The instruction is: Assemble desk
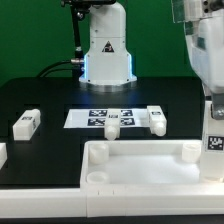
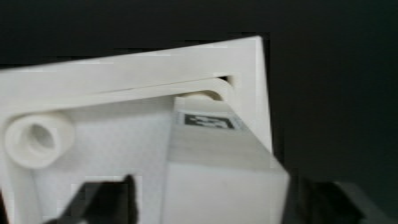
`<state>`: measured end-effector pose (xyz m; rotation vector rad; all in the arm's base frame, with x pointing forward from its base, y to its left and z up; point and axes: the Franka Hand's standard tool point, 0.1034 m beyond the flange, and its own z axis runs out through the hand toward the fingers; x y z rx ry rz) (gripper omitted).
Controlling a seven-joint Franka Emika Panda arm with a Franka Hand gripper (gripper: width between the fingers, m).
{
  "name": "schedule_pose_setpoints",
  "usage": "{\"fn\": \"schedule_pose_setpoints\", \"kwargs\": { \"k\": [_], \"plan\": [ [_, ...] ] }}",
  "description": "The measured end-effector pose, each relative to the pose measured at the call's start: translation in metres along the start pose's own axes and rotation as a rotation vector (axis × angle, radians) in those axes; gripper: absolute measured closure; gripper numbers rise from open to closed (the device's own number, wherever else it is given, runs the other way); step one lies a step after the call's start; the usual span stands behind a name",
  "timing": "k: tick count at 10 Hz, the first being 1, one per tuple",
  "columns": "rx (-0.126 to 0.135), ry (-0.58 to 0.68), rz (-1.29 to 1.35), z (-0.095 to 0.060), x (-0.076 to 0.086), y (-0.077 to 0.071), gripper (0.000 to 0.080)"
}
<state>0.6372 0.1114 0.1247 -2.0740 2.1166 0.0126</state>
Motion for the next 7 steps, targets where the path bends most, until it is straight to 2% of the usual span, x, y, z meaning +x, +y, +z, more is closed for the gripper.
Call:
{"fn": "schedule_pose_setpoints", "kwargs": {
  "k": [1, 2, 3, 6, 7],
  "plan": [
    [0.001, 0.001, -0.217, -0.001, 0.0004, -0.0013, 0.034],
    [-0.011, 0.002, -0.395, -0.0016, -0.0016, -0.0007, 0.0188],
    [-0.035, -0.003, -0.476, -0.0003, -0.007, 0.0035, 0.0162],
    [-0.035, 0.001, -0.707, -0.0008, -0.0038, 0.0025, 0.0152],
    [-0.057, 0.028, -0.952, -0.0004, 0.0015, 0.0029, 0.0151]
  ]
}}
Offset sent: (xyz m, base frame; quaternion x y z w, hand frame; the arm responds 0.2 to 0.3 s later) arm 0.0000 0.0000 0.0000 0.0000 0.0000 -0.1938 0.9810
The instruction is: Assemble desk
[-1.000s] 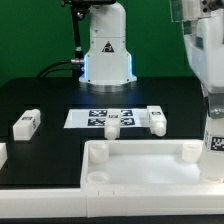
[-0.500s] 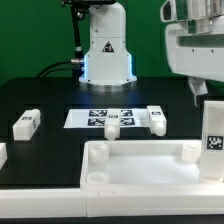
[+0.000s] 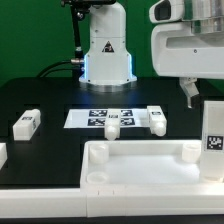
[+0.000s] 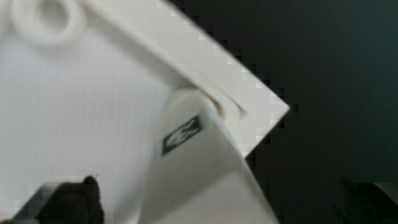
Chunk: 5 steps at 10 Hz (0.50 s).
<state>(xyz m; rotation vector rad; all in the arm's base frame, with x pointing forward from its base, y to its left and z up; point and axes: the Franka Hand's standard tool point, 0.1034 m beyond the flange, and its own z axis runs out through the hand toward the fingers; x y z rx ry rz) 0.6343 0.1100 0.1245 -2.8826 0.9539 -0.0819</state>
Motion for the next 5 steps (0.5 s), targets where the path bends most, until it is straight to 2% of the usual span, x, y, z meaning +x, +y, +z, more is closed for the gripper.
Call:
{"fn": "schedule_pose_setpoints", "kwargs": {
  "k": [1, 3, 4, 5],
  "plan": [
    [-0.028, 0.011, -0.175, 0.002, 0.001, -0.0002, 0.0151],
    [-0.03, 0.014, -0.23, 0.0036, 0.0029, -0.0014, 0.0151],
    [-0.031, 0.013, -0.23, 0.0039, 0.0028, -0.0012, 0.024],
    [-0.029, 0.013, -0.195, 0.0042, 0.0024, -0.0015, 0.024]
  ]
}}
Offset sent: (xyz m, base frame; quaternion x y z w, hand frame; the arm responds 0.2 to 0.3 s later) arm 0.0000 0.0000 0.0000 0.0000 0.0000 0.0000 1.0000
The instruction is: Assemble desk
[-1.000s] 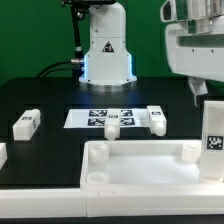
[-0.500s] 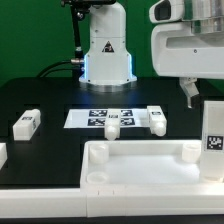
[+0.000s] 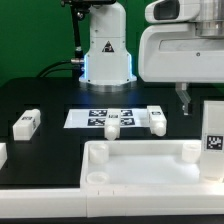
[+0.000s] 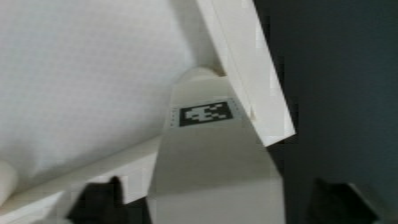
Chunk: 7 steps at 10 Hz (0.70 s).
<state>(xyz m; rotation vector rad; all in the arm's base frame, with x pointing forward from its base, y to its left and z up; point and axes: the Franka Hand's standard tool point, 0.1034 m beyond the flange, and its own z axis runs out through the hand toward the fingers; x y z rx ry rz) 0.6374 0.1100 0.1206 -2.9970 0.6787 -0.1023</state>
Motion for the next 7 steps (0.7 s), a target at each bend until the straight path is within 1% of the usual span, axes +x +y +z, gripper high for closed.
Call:
{"fn": "schedule_pose_setpoints", "kwargs": {
  "k": [1, 2, 3, 5, 6, 7],
  "plan": [
    [0.002, -0.001, 0.094, 0.0001, -0.0005, -0.0007, 0.0442],
    [0.002, -0.001, 0.15, 0.0001, -0.0006, -0.0008, 0.0515],
    [0.003, -0.002, 0.224, 0.0001, -0.0009, -0.0012, 0.0515],
    [0.004, -0.004, 0.477, 0.0, -0.0007, -0.0008, 0.0515],
    [0.014, -0.008, 0.684, 0.001, -0.0003, -0.0009, 0.0515],
    [0.033, -0.017, 0.874, 0.0019, -0.0001, -0.0014, 0.0515]
  ]
}}
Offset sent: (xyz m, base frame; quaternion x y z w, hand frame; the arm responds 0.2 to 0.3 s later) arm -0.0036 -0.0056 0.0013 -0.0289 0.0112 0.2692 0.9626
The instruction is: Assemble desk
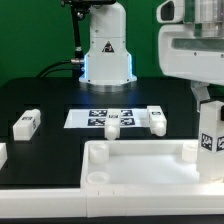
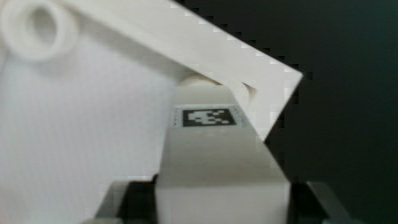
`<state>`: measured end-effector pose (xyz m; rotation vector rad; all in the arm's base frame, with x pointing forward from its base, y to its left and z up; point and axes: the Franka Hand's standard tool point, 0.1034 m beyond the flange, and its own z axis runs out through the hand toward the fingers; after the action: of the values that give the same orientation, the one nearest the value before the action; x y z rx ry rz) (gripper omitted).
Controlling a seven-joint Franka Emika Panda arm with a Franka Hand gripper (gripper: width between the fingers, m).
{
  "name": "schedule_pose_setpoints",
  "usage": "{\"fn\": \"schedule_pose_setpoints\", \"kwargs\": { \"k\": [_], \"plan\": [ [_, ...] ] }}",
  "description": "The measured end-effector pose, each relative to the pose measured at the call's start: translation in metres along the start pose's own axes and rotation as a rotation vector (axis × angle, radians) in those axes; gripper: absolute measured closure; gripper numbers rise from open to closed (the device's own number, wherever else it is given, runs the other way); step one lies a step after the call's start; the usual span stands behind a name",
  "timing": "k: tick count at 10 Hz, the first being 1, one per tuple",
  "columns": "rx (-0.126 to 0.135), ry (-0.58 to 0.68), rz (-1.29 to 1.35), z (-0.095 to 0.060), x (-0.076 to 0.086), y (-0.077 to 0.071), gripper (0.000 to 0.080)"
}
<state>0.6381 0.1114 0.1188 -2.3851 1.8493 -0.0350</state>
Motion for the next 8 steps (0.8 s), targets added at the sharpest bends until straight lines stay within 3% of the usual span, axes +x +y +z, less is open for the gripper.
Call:
{"fn": "schedule_pose_setpoints", "kwargs": {
  "k": [1, 2, 4, 5, 6, 7, 8],
  "plan": [
    [0.017, -0.008, 0.19, 0.001, -0.003, -0.001, 0.0515],
    [0.02, -0.01, 0.217, 0.0, -0.003, -0.001, 0.0514],
    [0.009, -0.004, 0.133, 0.0, -0.005, 0.0, 0.0514],
    [-0.011, 0.002, -0.008, 0.001, -0.01, 0.002, 0.0466],
    [-0.012, 0.001, -0.146, 0.001, -0.01, 0.002, 0.0282],
    [-0.032, 0.003, -0.372, 0.001, -0.011, 0.003, 0.0282],
    [-0.051, -0.005, -0.521, 0.0, -0.014, 0.002, 0.0177]
  ]
}}
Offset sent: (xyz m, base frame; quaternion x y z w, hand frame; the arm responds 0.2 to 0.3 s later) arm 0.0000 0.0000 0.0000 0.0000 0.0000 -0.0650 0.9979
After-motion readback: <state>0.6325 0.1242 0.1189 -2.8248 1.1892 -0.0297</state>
